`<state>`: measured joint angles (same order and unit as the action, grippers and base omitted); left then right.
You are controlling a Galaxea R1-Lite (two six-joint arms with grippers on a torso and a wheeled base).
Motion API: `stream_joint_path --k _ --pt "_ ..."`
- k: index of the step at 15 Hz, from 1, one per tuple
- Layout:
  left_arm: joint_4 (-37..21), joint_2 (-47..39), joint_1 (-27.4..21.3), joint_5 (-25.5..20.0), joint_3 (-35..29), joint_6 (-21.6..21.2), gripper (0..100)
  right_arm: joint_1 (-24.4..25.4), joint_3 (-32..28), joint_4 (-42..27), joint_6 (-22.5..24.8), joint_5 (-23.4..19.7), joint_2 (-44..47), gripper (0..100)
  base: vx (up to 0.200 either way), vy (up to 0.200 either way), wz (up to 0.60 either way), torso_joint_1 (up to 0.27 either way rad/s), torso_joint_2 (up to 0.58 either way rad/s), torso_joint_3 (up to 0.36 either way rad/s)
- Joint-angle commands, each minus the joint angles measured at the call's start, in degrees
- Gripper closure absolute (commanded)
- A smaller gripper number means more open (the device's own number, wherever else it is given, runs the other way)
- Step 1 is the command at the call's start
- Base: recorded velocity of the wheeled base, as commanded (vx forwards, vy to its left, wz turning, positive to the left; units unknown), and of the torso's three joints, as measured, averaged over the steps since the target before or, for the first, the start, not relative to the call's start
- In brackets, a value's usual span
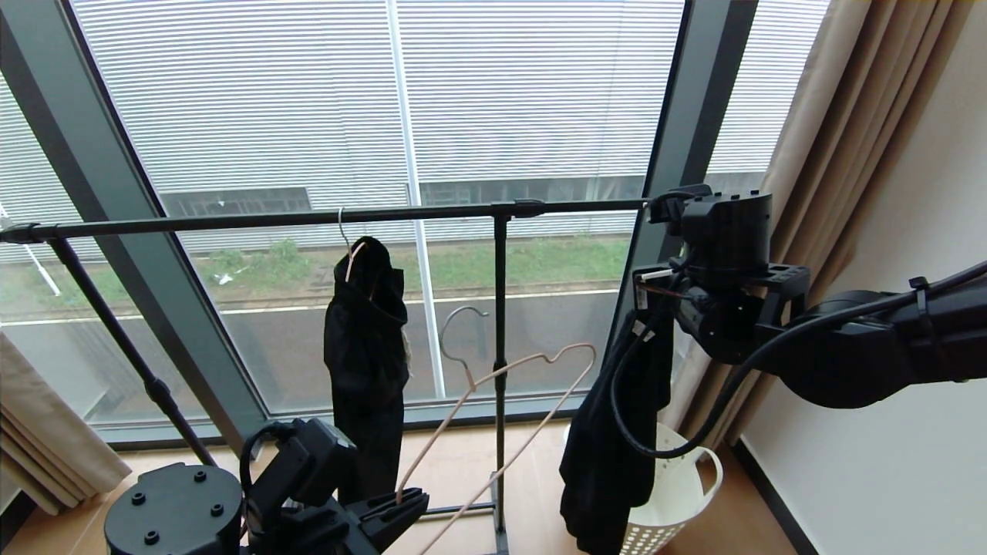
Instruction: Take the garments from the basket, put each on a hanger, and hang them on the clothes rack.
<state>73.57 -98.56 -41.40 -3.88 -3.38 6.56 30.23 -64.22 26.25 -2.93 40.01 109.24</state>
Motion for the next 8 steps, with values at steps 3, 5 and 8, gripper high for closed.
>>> stream_joint_path --k 3,5,8 --pt "0.1 -0.3 -0.1 -2.3 0.0 0.9 100 -0.3 0.1 0.6 0.1 0.2 1.2 100 0.0 0.0 0.0 0.0 0.0 0.0" --pt "0.7 -1.0 -0.2 -2.3 -0.2 2.1 100 0.2 0.4 0.6 0.0 0.2 1.2 100 0.0 0.0 0.0 0.0 0.0 0.0" --pt "4.2 -2.0 -1.1 -2.3 0.2 2.8 100 1.8 1.1 0.6 0.0 0.2 1.2 100 0.0 0.0 0.0 0.0 0.0 0.0"
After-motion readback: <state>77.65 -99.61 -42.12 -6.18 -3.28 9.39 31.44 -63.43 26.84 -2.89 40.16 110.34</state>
